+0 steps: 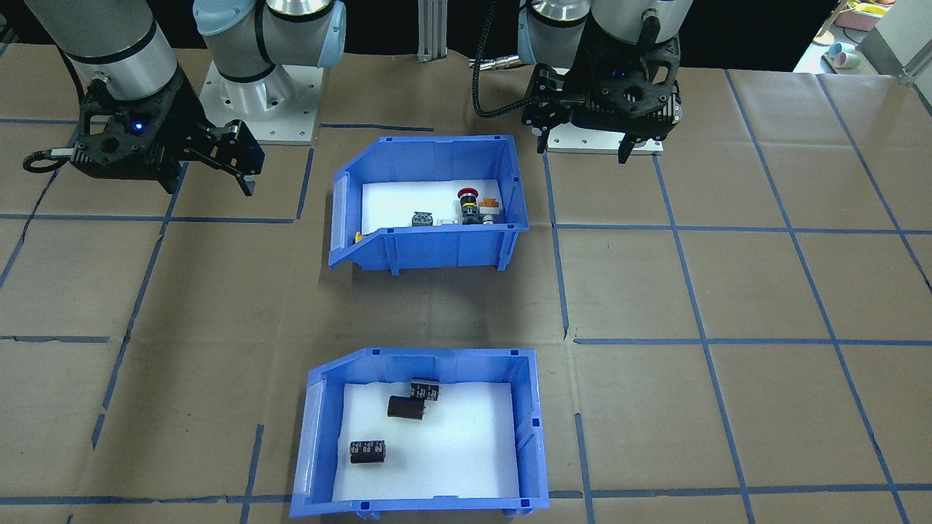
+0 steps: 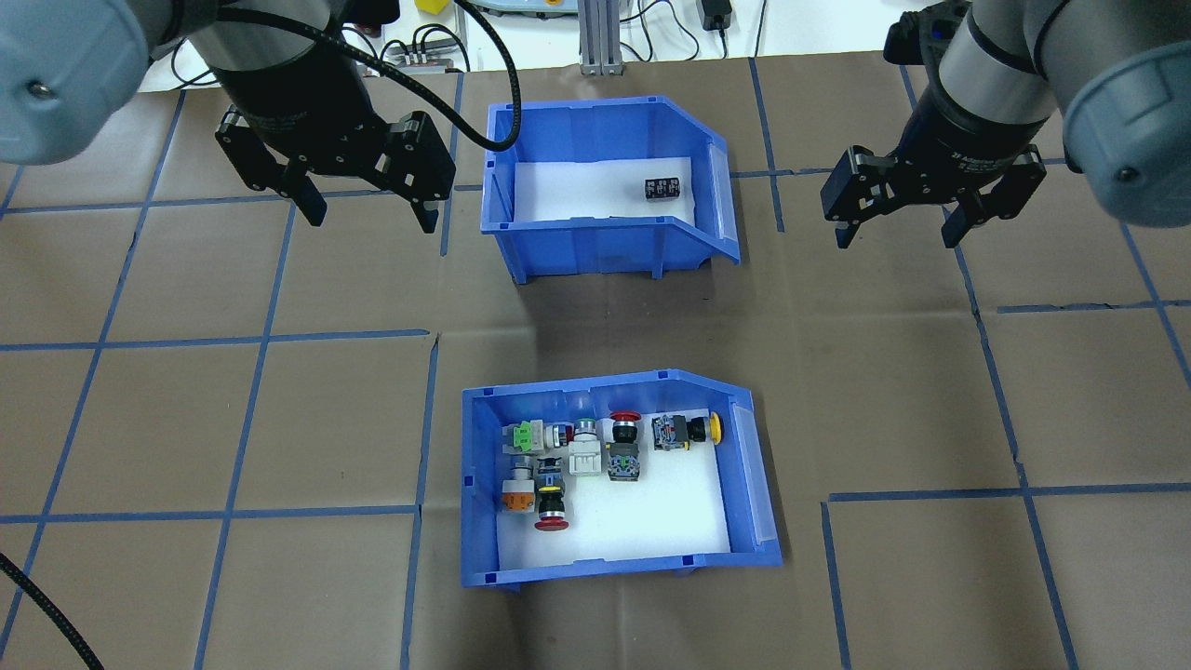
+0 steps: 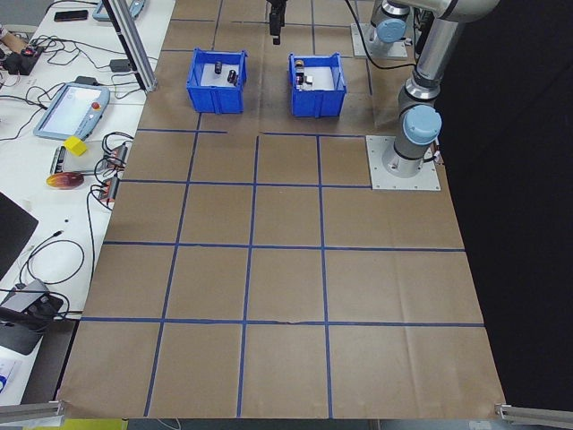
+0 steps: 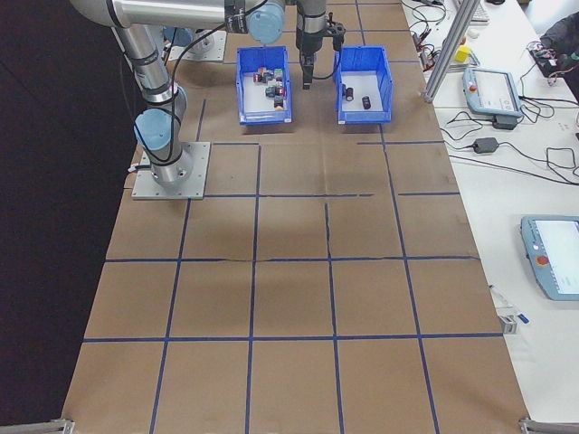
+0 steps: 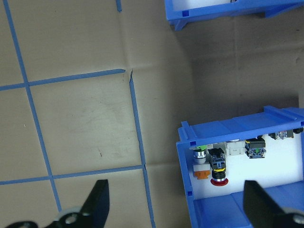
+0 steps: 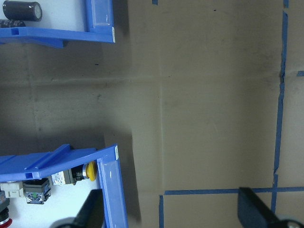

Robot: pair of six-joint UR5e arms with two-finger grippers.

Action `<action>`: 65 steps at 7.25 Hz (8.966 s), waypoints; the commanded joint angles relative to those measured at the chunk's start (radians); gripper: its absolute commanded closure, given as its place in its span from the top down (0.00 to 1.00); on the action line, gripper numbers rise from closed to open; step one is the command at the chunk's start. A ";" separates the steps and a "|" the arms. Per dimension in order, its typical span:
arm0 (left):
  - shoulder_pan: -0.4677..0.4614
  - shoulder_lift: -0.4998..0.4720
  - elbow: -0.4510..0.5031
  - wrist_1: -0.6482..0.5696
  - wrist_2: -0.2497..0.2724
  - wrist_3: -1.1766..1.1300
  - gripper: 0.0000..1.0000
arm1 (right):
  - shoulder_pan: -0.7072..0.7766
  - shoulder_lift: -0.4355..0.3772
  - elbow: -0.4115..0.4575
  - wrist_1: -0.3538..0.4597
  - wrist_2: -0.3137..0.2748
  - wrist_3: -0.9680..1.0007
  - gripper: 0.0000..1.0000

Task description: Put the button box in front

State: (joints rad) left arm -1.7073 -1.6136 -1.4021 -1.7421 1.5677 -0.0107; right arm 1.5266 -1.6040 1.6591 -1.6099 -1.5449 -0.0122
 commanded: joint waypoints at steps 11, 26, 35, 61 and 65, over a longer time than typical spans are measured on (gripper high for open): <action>-0.002 0.011 -0.018 0.001 0.003 -0.405 0.99 | -0.003 0.131 -0.103 -0.008 0.005 -0.069 1.00; -0.347 0.150 -0.707 0.495 -0.161 -2.063 0.99 | 0.426 0.547 -0.384 -0.194 -0.035 -1.115 1.00; -0.425 0.063 -0.838 0.762 -0.161 -2.187 0.99 | 0.460 0.676 -0.384 -0.321 -0.109 -1.160 0.12; -0.164 -0.515 -0.071 0.705 -0.051 -1.799 0.02 | -0.212 -0.046 0.307 -0.326 -0.044 -1.806 0.06; -0.166 -0.500 -0.071 0.704 -0.048 -1.799 0.06 | -0.207 -0.103 0.359 -0.320 -0.044 -1.778 0.06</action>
State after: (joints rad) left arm -1.8729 -2.1132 -1.4728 -1.0381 1.5199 -1.8100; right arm 1.3158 -1.6885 1.9975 -1.9329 -1.5905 -1.8063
